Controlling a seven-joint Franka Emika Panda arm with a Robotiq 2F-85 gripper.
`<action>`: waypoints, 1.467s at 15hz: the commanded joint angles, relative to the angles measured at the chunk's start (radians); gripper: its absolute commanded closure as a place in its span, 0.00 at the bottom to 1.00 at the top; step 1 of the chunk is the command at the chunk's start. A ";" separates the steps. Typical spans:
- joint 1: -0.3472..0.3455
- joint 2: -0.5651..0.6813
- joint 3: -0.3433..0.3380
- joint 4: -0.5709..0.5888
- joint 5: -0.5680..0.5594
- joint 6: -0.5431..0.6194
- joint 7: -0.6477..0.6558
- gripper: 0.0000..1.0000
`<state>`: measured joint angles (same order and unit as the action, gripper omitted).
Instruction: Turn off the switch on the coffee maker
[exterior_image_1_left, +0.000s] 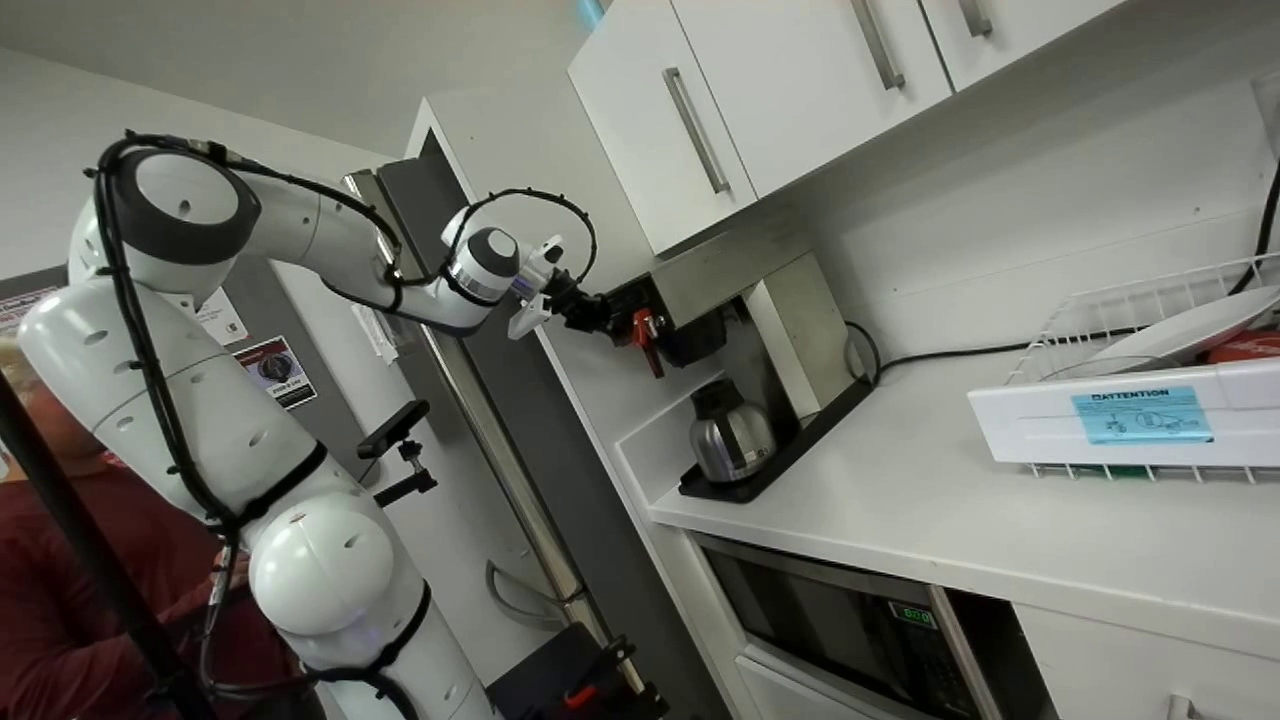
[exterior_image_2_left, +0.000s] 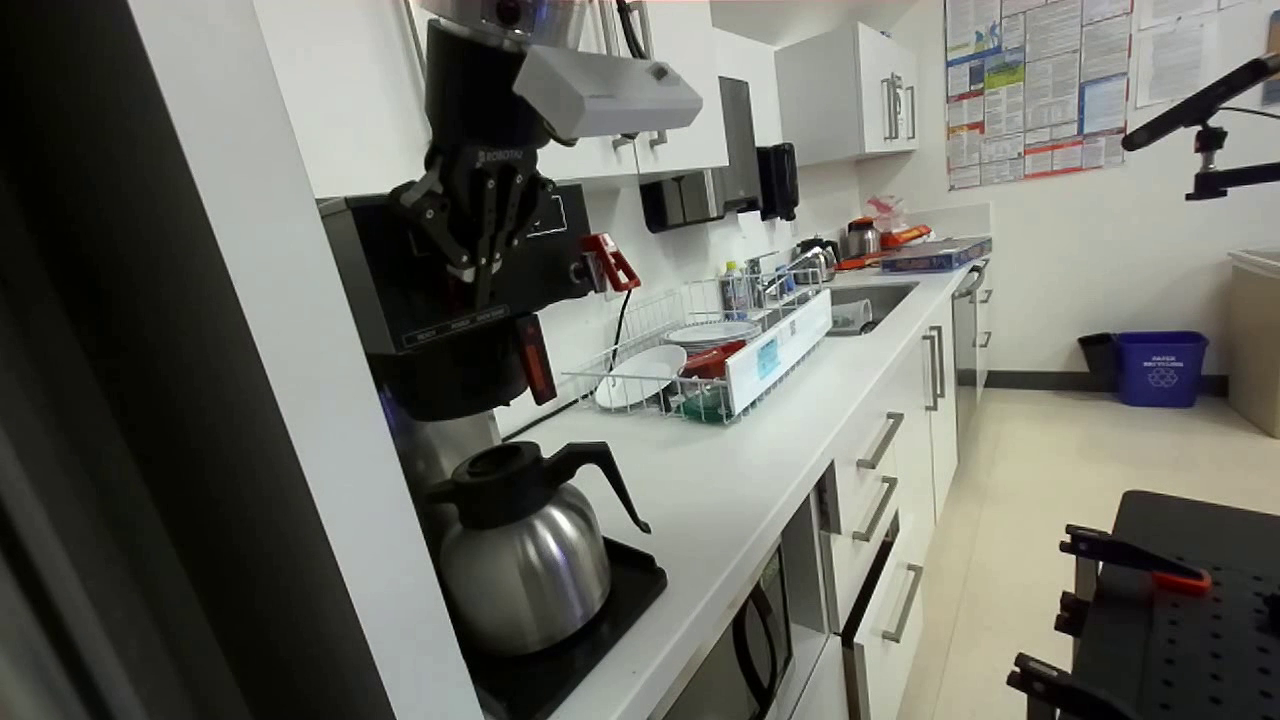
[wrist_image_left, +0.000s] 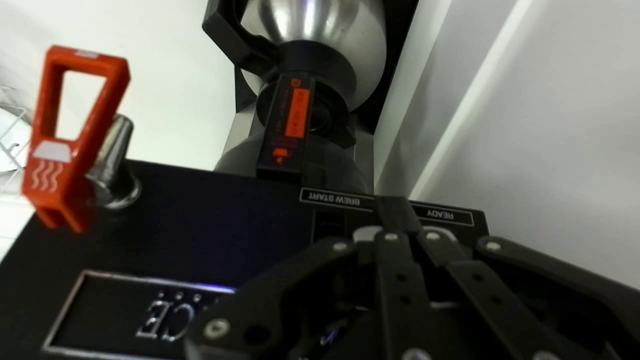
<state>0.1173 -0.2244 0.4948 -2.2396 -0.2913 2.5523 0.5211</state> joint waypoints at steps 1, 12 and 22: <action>0.005 0.037 -0.005 0.042 -0.063 -0.013 0.063 1.00; 0.109 -0.115 -0.053 -0.038 0.061 -0.170 0.002 1.00; 0.146 -0.386 -0.103 -0.160 0.185 -0.317 -0.076 1.00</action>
<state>0.2490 -0.5323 0.4159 -2.3445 -0.1421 2.2398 0.4907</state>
